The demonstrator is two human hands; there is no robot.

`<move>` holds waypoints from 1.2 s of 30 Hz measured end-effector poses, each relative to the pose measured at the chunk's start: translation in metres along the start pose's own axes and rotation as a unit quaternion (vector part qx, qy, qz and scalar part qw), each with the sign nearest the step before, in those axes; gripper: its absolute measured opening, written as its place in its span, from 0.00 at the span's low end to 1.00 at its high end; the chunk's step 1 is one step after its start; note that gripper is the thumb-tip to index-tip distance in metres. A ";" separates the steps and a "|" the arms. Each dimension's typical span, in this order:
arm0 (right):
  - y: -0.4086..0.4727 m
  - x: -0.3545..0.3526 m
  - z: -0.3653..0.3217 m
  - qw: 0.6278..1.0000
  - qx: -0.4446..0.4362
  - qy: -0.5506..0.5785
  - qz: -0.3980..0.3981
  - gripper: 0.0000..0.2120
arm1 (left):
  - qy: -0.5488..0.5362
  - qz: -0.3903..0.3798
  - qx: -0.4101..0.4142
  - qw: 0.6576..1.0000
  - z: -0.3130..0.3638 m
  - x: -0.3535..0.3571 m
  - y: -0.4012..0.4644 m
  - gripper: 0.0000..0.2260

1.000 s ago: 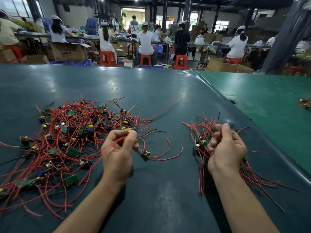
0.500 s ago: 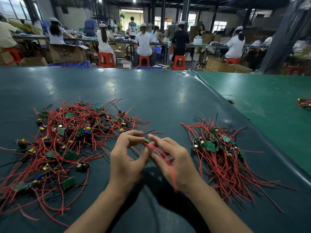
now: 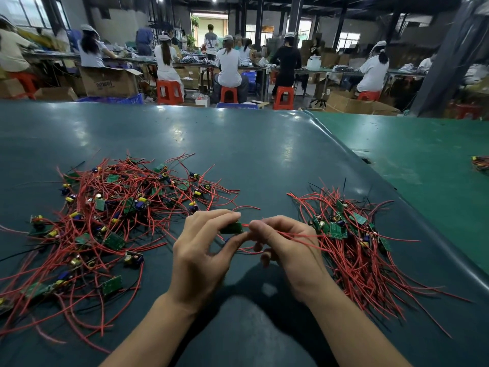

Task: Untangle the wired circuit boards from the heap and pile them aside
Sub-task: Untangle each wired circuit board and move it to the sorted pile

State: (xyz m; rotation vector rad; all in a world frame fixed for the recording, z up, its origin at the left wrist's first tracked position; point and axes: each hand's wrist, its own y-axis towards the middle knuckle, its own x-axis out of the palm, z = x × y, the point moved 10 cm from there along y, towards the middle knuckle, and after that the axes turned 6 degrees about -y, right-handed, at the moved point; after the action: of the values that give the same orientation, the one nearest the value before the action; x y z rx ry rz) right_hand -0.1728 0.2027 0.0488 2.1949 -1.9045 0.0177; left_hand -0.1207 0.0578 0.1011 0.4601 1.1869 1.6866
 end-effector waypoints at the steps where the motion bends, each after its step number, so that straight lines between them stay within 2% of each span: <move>1: 0.001 -0.003 0.001 1.000 0.009 0.014 0.014 0.08 | 0.000 -0.012 0.004 1.000 0.000 0.003 0.000 0.13; 4: 0.002 -0.010 0.002 0.997 0.017 0.050 0.049 0.10 | -0.009 -0.034 0.011 0.999 0.002 0.010 -0.001 0.14; 9: 0.001 -0.001 0.004 0.994 0.025 0.106 0.013 0.09 | -0.008 -0.045 0.026 0.999 0.006 0.012 -0.002 0.13; 13: 0.001 -0.005 -0.007 0.999 -0.035 -0.011 0.033 0.10 | -0.001 -0.051 0.039 0.998 0.006 0.012 -0.002 0.13; 16: 0.001 -0.013 -0.014 0.996 -0.061 -0.044 0.055 0.09 | 0.005 -0.044 0.030 0.999 0.004 0.012 -0.002 0.13; 21: 0.004 -0.043 -0.023 0.988 -0.063 0.020 0.136 0.08 | 0.007 -0.023 0.024 0.999 0.002 0.008 -0.001 0.11; 28: 0.004 -0.060 -0.019 0.971 -0.060 0.097 0.209 0.19 | 0.012 -0.034 0.056 0.998 0.005 0.010 -0.002 0.11; 32: 0.002 -0.068 -0.021 0.960 -0.071 0.115 0.243 0.19 | 0.018 -0.042 0.084 0.995 0.012 0.012 -0.001 0.10; 36: -0.004 -0.088 -0.026 0.937 -0.094 0.155 0.299 0.19 | 0.030 0.006 0.069 0.997 0.009 -0.002 0.000 0.09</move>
State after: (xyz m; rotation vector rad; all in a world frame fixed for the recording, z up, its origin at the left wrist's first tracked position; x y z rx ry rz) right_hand -0.1784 0.2933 0.0596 1.3294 -2.1882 0.2572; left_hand -0.1128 0.0606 0.1056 0.5054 1.3519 1.6447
